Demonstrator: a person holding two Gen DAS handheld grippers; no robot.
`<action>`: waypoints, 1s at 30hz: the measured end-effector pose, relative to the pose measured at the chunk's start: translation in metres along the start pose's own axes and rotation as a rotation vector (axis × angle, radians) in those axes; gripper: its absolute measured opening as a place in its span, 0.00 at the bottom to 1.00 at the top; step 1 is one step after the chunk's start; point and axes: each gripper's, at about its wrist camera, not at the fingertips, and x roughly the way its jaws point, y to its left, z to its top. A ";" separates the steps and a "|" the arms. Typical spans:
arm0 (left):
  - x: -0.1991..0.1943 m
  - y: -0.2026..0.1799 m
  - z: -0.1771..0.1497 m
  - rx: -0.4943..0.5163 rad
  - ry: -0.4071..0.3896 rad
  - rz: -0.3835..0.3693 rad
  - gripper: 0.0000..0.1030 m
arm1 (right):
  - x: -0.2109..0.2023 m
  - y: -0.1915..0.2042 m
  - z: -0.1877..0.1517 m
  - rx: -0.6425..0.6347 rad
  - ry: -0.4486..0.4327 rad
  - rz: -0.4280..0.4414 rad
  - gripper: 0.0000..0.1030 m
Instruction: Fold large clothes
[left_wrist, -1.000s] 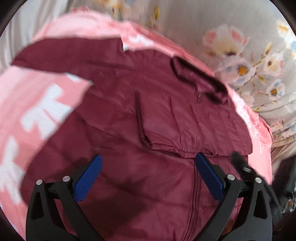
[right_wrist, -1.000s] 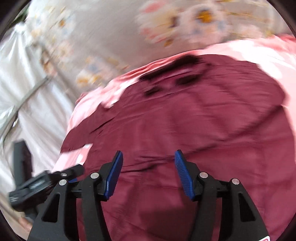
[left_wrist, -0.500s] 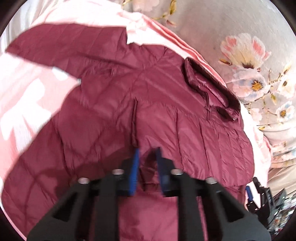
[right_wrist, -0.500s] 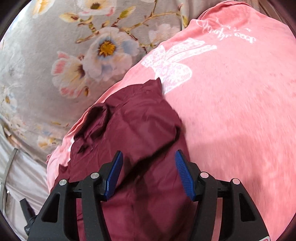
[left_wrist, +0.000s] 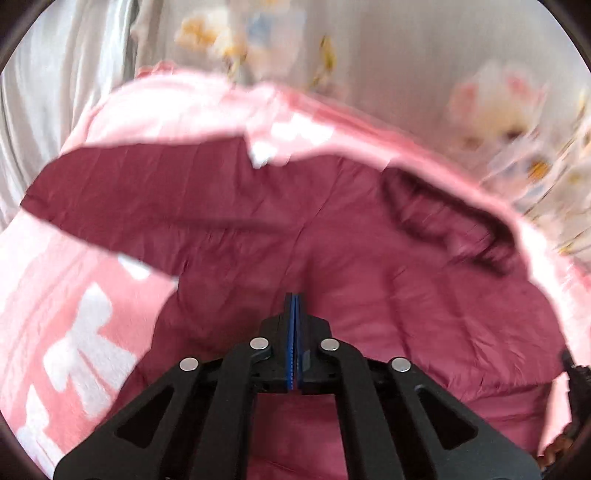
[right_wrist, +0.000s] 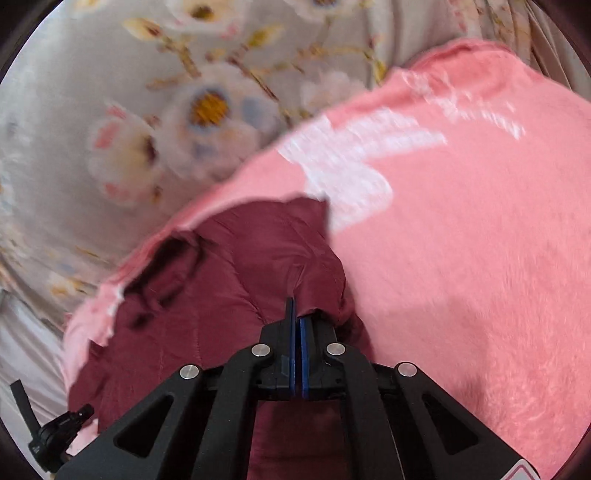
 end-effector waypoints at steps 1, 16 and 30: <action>0.012 0.002 -0.006 0.002 0.030 0.021 0.00 | 0.006 -0.005 -0.002 0.013 0.023 -0.016 0.02; 0.020 0.012 -0.027 -0.016 0.031 -0.029 0.01 | -0.029 0.003 -0.027 -0.056 -0.031 -0.123 0.12; 0.013 0.006 -0.020 -0.096 0.126 -0.208 0.00 | -0.040 0.057 -0.053 -0.226 0.023 0.015 0.15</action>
